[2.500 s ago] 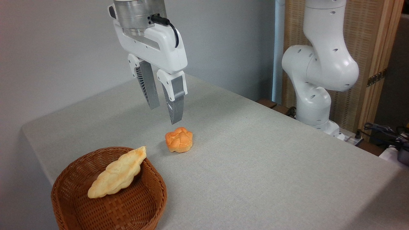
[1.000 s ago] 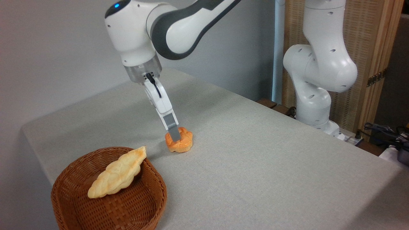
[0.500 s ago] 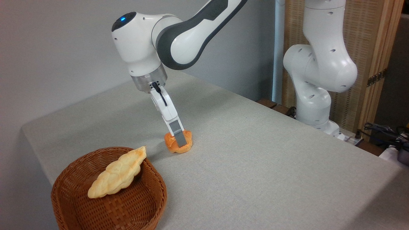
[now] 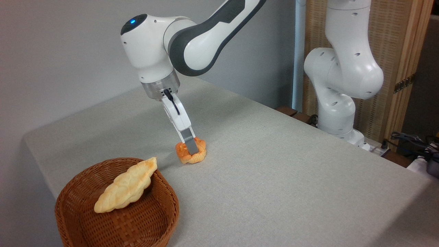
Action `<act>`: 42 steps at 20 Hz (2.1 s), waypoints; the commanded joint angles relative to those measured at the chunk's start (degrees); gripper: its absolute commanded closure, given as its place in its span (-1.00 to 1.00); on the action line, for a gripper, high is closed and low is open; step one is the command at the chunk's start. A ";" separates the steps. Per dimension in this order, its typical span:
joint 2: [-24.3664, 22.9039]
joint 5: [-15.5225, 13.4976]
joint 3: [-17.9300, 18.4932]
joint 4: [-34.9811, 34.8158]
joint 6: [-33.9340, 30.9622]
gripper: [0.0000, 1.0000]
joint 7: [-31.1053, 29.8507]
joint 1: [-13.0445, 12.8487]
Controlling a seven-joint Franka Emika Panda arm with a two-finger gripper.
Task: Put bread into the basket
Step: 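Close the gripper fingers around the orange bread roll, then lift the held roll and carry it over the woven basket, then lower the roll into the basket beside the croissant and release it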
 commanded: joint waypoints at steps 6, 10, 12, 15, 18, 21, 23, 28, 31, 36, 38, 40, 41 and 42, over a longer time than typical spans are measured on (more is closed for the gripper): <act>-0.53 0.10 0.45 5.39 -2.58 0.06 -0.60 -0.09; 1.31 1.32 2.99 17.34 -11.46 0.04 -0.51 1.67; 5.78 2.39 2.91 25.85 -14.54 0.02 -0.69 3.33; 11.33 2.30 2.74 34.66 -15.70 0.02 -0.60 5.44; 12.83 2.30 2.65 36.00 -8.97 -0.01 0.37 7.55; 15.64 4.04 2.65 35.83 2.55 -0.04 0.63 8.00; 17.48 10.53 2.56 35.30 6.00 -0.28 2.20 8.08; 19.95 16.98 1.94 34.25 7.24 -1.00 2.65 8.17; 19.95 17.15 1.86 34.16 7.33 -1.00 3.00 8.87; 19.87 17.07 1.86 34.16 7.33 -1.00 2.92 9.05; 19.95 17.07 1.86 34.24 7.33 -1.00 2.92 9.05; 19.69 16.72 1.86 34.33 7.33 -1.00 2.30 9.05; 19.43 16.19 1.77 34.33 7.33 -1.00 1.95 9.14; 18.64 15.75 1.68 34.33 7.24 -1.00 1.34 9.14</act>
